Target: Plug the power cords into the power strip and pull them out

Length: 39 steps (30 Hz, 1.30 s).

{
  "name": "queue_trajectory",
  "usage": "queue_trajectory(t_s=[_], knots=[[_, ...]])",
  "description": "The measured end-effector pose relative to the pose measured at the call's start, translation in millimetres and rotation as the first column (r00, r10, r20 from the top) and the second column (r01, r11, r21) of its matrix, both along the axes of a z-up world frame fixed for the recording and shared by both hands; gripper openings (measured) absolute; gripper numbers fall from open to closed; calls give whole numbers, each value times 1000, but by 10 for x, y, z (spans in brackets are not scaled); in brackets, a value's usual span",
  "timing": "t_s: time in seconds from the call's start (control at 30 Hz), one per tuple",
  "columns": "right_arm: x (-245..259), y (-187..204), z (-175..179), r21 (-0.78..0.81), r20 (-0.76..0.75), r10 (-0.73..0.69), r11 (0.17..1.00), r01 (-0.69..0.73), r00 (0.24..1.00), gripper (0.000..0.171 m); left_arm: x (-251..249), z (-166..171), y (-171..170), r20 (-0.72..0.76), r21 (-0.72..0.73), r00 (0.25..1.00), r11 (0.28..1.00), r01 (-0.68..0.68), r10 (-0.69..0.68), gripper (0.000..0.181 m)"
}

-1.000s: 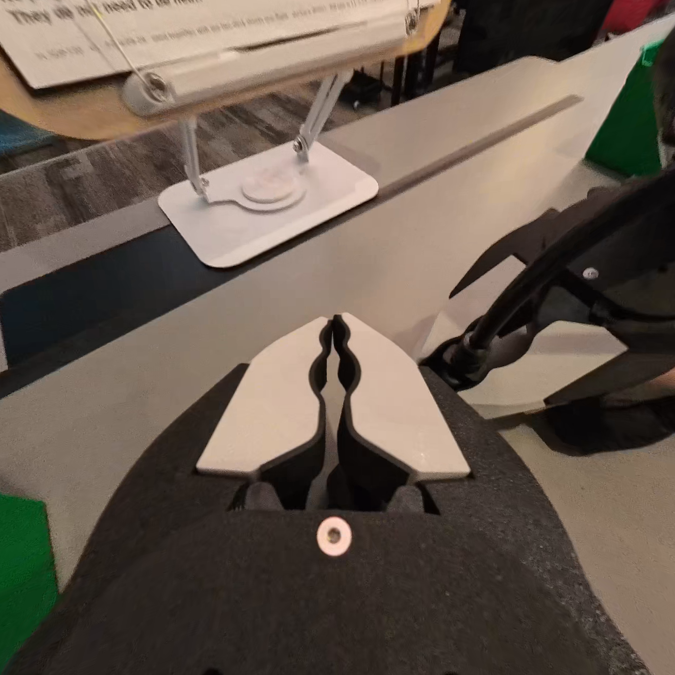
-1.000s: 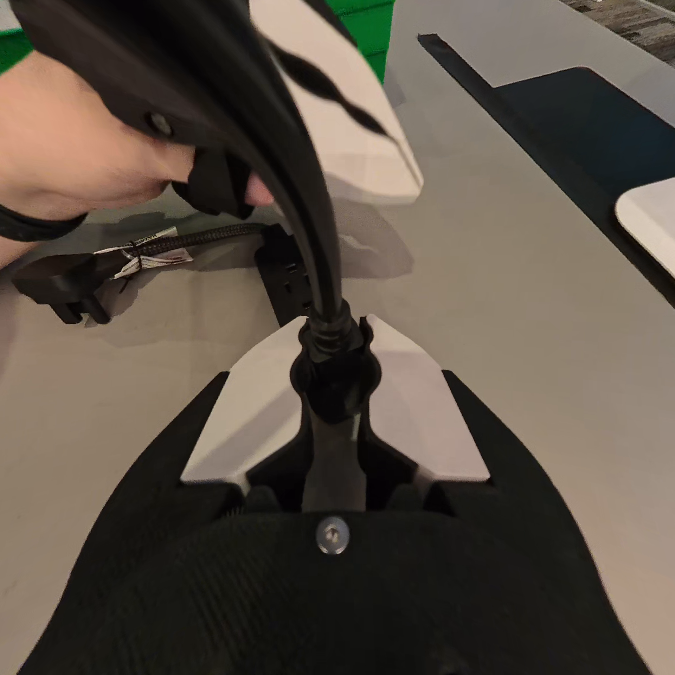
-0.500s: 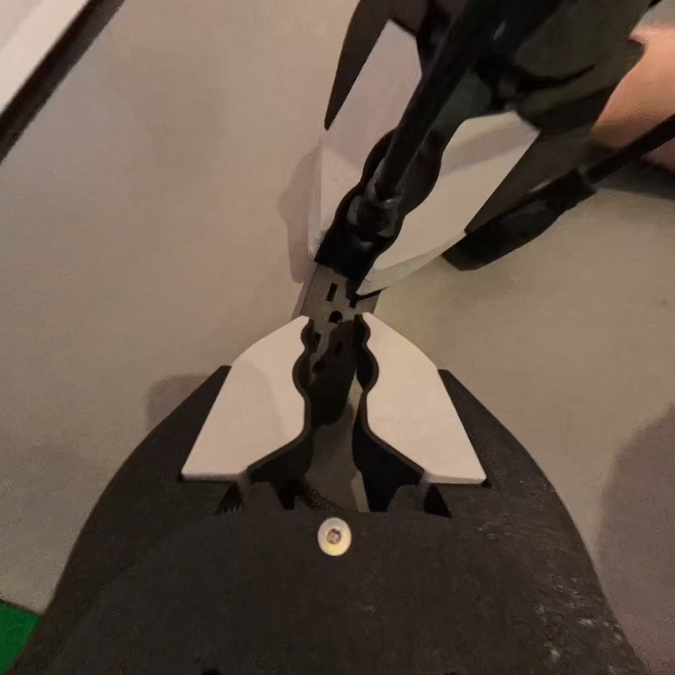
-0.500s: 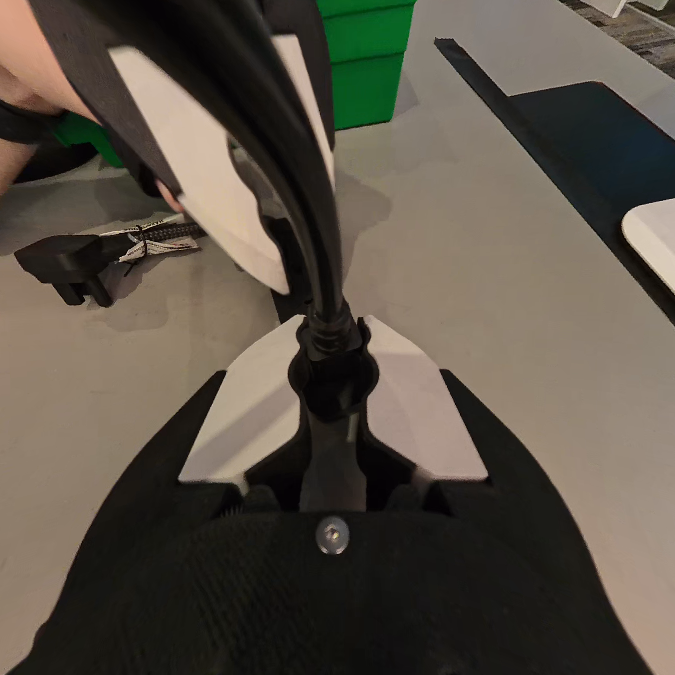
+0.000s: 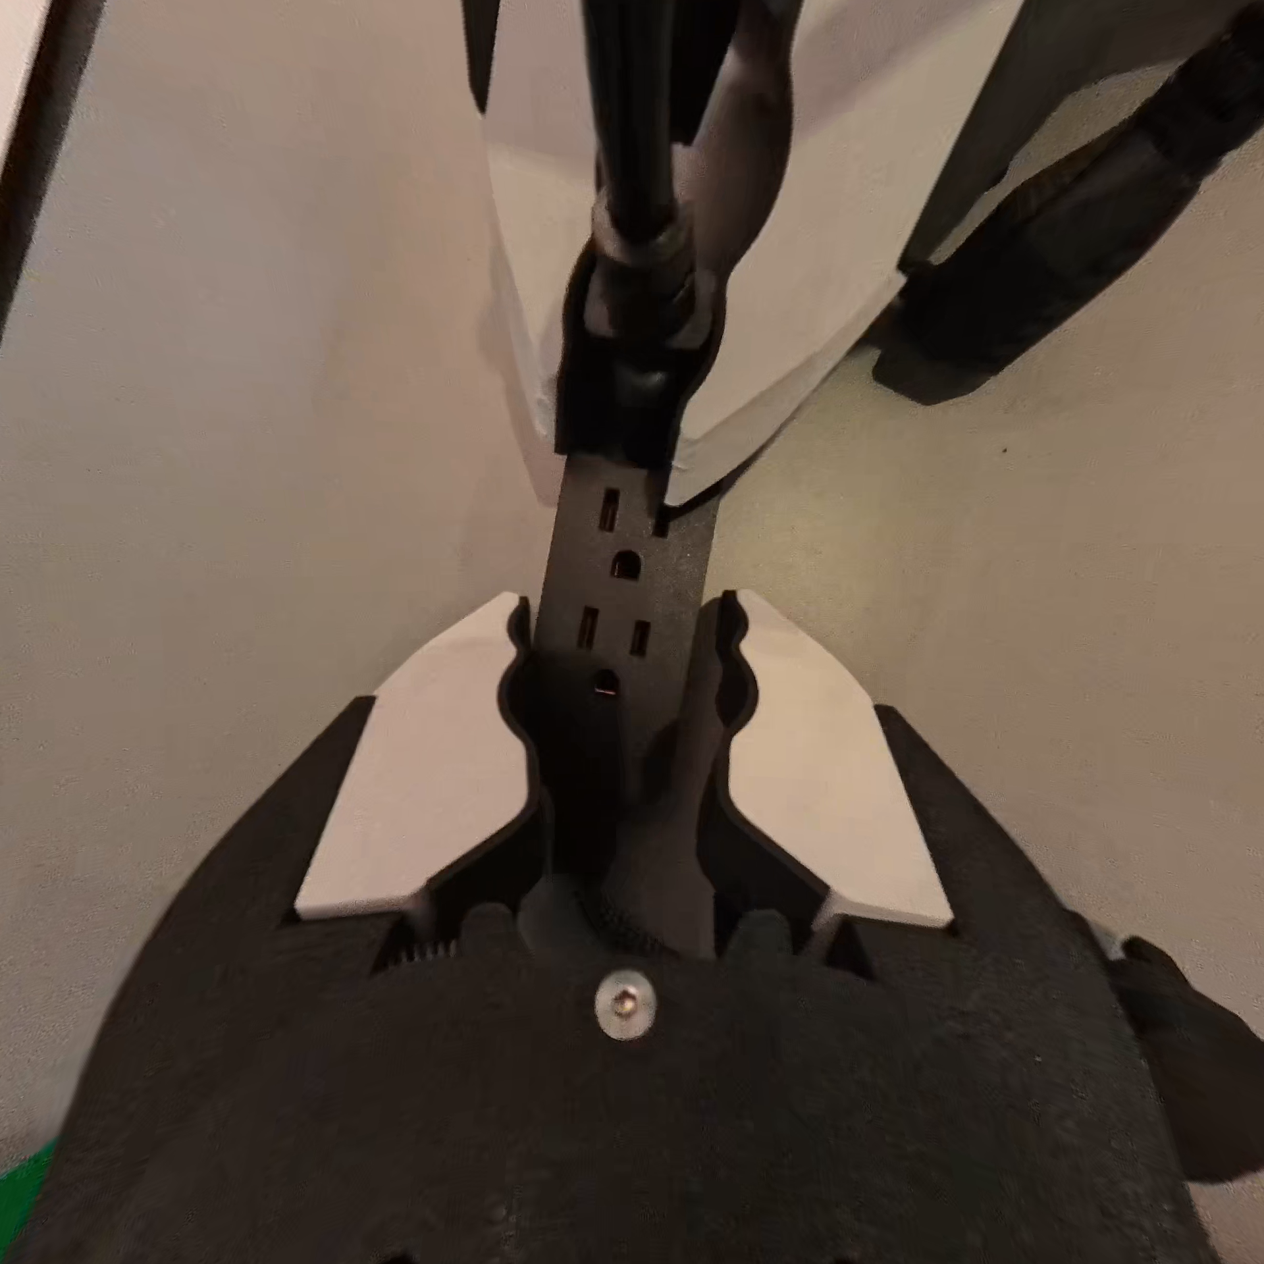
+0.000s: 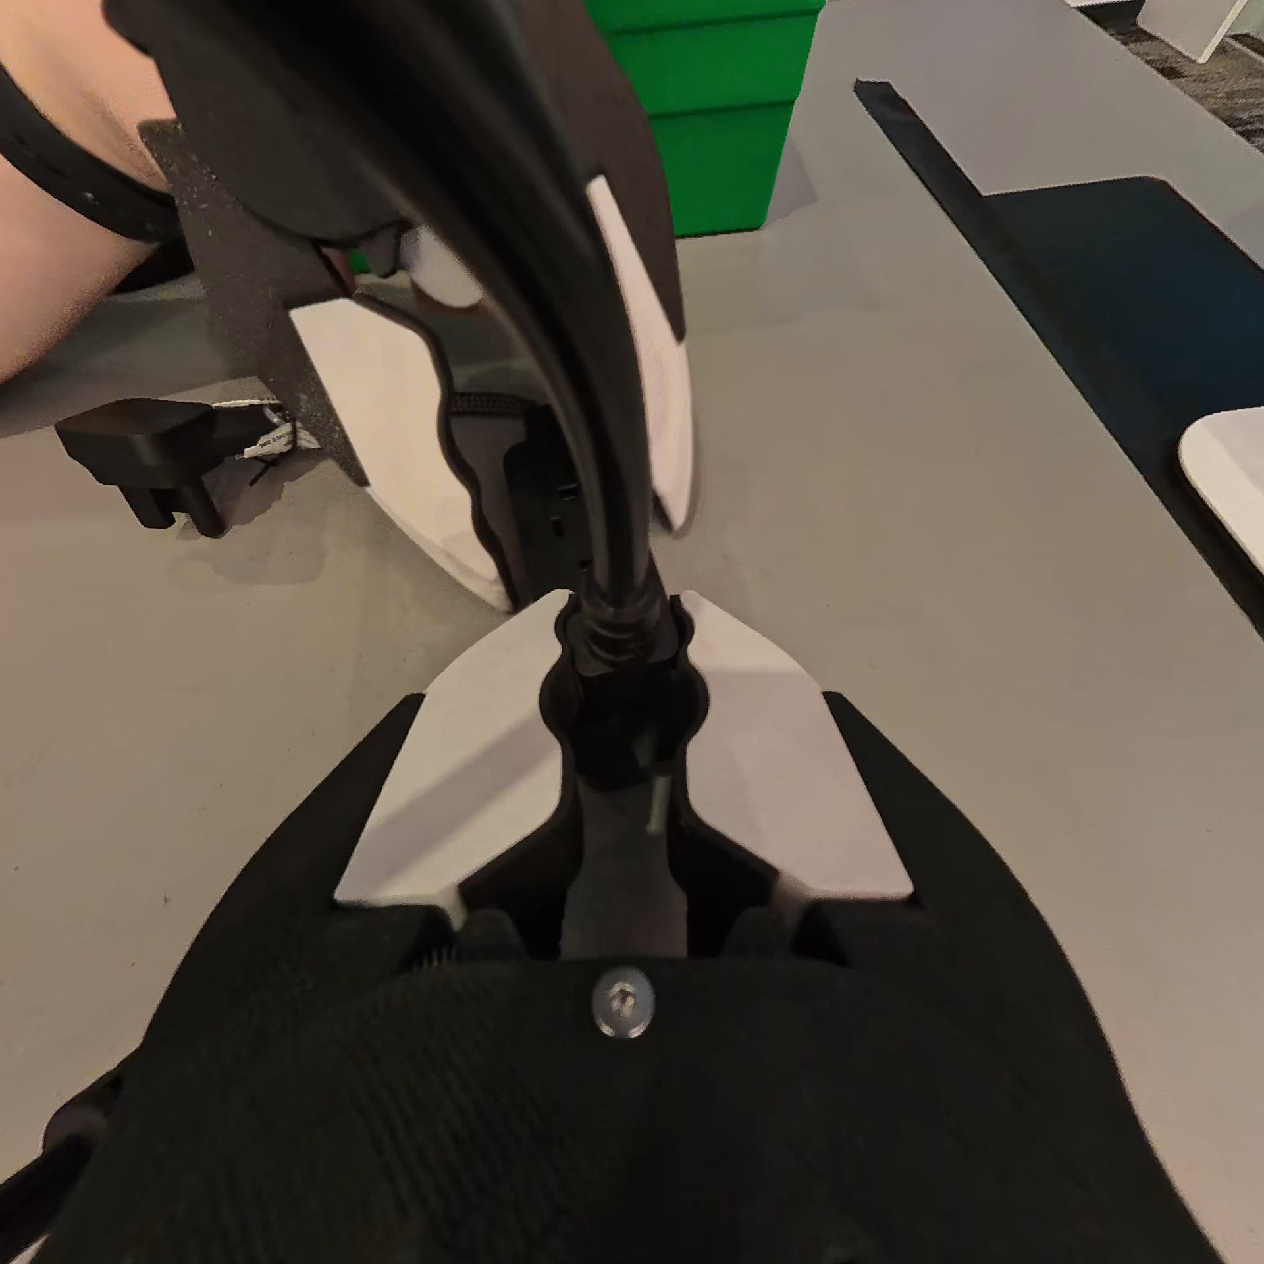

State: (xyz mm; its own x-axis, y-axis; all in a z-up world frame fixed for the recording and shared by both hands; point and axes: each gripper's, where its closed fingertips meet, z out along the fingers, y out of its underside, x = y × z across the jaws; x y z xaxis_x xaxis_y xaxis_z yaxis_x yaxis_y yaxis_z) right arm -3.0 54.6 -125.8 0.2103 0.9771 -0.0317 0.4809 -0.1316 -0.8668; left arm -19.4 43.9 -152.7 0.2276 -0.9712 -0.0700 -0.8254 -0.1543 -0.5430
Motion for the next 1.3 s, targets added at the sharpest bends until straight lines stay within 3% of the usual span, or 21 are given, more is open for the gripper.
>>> queue_trajectory(t_s=[0.37,0.57,0.9,1.1,1.3], knots=[[13,-27,-5,-57,-11,28,998,-28,1000,29,176,-37,27,122,-25,991,998,-49,51,47],[209,-15,194,28,-63,62,998,-60,996,30,182,-36,36,116,-30,991,998,-63,66,47],[191,-19,166,56,-89,84,995,-79,992,26,193,-37,59,97,-29,990,995,-98,100,47],[167,-3,118,-56,-107,45,997,-51,993,26,199,-40,57,96,-20,991,996,-90,91,47],[139,27,127,-333,-162,-44,943,-13,986,28,203,-44,73,97,21,992,997,-78,76,47]])
